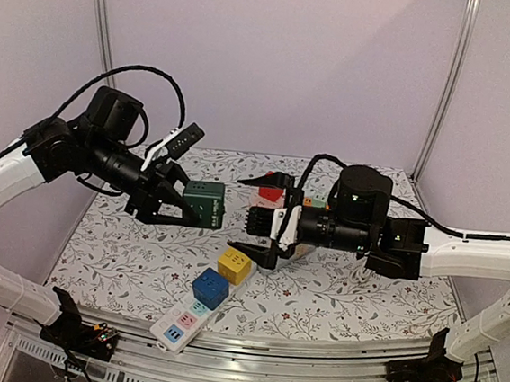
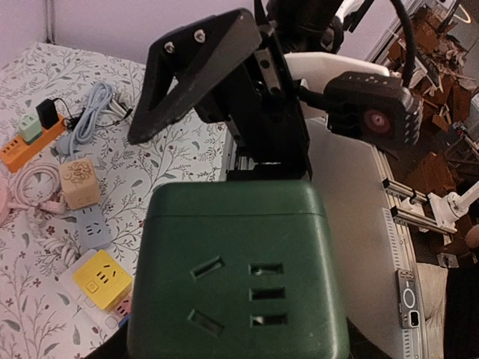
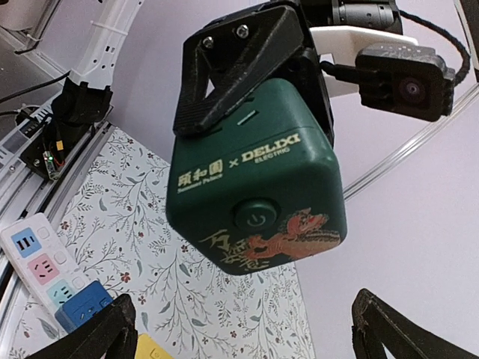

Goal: Insert the plug
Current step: Pick up the plug from the center of the board.

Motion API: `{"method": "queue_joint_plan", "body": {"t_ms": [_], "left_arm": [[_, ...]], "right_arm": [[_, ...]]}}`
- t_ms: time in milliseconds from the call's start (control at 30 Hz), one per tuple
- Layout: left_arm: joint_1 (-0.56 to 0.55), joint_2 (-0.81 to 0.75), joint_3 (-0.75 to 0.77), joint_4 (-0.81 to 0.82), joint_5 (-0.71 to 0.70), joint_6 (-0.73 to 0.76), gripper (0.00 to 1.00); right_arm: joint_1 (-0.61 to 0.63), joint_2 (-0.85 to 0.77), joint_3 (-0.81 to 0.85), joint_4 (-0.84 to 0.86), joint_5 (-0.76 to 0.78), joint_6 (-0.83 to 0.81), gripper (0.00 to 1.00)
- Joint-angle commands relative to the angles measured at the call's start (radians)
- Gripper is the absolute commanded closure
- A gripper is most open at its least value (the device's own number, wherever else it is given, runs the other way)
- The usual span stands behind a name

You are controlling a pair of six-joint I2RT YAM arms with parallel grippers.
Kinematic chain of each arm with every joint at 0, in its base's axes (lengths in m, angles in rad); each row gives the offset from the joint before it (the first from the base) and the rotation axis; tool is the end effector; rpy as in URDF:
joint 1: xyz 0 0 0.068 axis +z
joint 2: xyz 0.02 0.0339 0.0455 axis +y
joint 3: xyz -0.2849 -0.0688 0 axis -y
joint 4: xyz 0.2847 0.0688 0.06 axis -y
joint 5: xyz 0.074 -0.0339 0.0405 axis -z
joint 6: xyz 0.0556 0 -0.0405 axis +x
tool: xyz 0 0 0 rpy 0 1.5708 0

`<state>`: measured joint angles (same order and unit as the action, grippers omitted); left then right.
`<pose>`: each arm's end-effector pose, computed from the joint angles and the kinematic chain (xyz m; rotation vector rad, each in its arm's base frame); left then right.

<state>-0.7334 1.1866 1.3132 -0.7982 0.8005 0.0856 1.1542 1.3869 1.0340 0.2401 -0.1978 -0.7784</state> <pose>0.1786 -0.2146 0.4030 1.3101 1.8709 -1.2412 0.1452 0.3551 0.3370 -1.4797 0.8396 0.4479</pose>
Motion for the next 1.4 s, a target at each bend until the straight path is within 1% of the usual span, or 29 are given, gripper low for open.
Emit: {"method": "queue_joint_plan", "body": {"t_ms": [0,133,300,367,433,533,567,667,700,767,867,900,933,967,1033,1067,1100,1133,1167,1200,1233,1267,1300,1367], "left_arm": [[0.009,0.014,0.027,0.027,0.098,-0.075,1.0],[0.009,0.019,0.028,0.028,0.105,-0.071,1.0],[0.009,0.027,0.032,0.03,0.103,-0.07,1.0],[0.009,0.029,0.032,0.034,0.103,-0.068,1.0],[0.009,0.028,0.031,0.038,0.103,-0.068,1.0],[0.009,0.031,0.028,0.046,0.105,-0.074,1.0],[0.009,0.031,0.029,0.049,0.11,-0.075,1.0],[0.009,0.033,0.026,0.05,0.118,-0.072,1.0],[0.009,0.033,0.024,0.051,0.117,-0.073,1.0],[0.008,0.032,0.021,0.053,0.123,-0.075,1.0],[0.008,0.033,0.022,0.055,0.126,-0.073,1.0],[0.008,0.033,0.021,0.058,0.129,-0.074,1.0],[0.008,0.033,0.021,0.06,0.131,-0.076,1.0],[0.008,0.032,0.021,0.06,0.132,-0.076,1.0],[0.008,0.031,0.021,0.062,0.135,-0.072,1.0],[0.008,0.03,0.021,0.063,0.137,-0.074,1.0],[0.008,0.03,0.022,0.064,0.141,-0.075,1.0],[0.008,0.03,0.022,0.065,0.147,-0.075,1.0],[0.008,0.03,0.023,0.069,0.157,-0.075,1.0],[0.008,0.029,0.024,0.071,0.164,-0.073,1.0],[0.008,0.029,0.024,0.071,0.168,-0.068,1.0],[0.008,0.028,0.024,0.071,0.168,-0.065,1.0],[0.008,0.028,0.022,0.071,0.168,-0.064,1.0],[0.008,0.027,0.019,0.071,0.168,-0.067,1.0]], "right_arm": [[0.005,0.074,0.059,0.149,-0.044,-0.152,0.01],[0.008,0.113,0.076,0.201,-0.084,-0.141,0.01],[0.009,0.117,0.097,0.175,-0.209,-0.062,0.02],[0.008,0.113,0.098,0.171,-0.23,-0.027,0.06],[0.008,0.105,0.097,0.168,-0.24,0.005,0.14],[0.009,0.099,0.109,0.164,-0.238,0.036,0.32],[0.01,0.101,0.114,0.163,-0.228,0.042,0.34],[0.009,0.116,0.129,0.164,-0.197,0.04,0.32],[0.009,0.124,0.135,0.164,-0.188,0.039,0.33],[0.009,0.142,0.149,0.163,-0.173,0.04,0.37],[0.009,0.165,0.171,0.159,-0.175,0.05,0.51],[0.009,0.168,0.177,0.157,-0.18,0.059,0.54],[0.009,0.173,0.185,0.15,-0.181,0.065,0.6],[0.009,0.179,0.192,0.143,-0.181,0.075,0.64],[0.009,0.183,0.204,0.126,-0.174,0.089,0.8],[0.009,0.186,0.208,0.124,-0.166,0.1,0.92],[0.009,0.186,0.208,0.124,-0.162,0.107,1.0],[0.009,0.185,0.206,0.125,-0.16,0.107,0.99],[0.01,0.187,0.204,0.126,-0.16,0.102,0.84],[0.009,0.188,0.202,0.128,-0.158,0.092,0.54],[0.009,0.19,0.201,0.127,-0.155,0.085,0.33],[0.01,0.194,0.2,0.13,-0.152,0.068,0.21],[0.009,0.196,0.197,0.137,-0.148,0.056,0.17],[0.011,0.207,0.199,0.153,-0.147,0.047,0.16]]}}
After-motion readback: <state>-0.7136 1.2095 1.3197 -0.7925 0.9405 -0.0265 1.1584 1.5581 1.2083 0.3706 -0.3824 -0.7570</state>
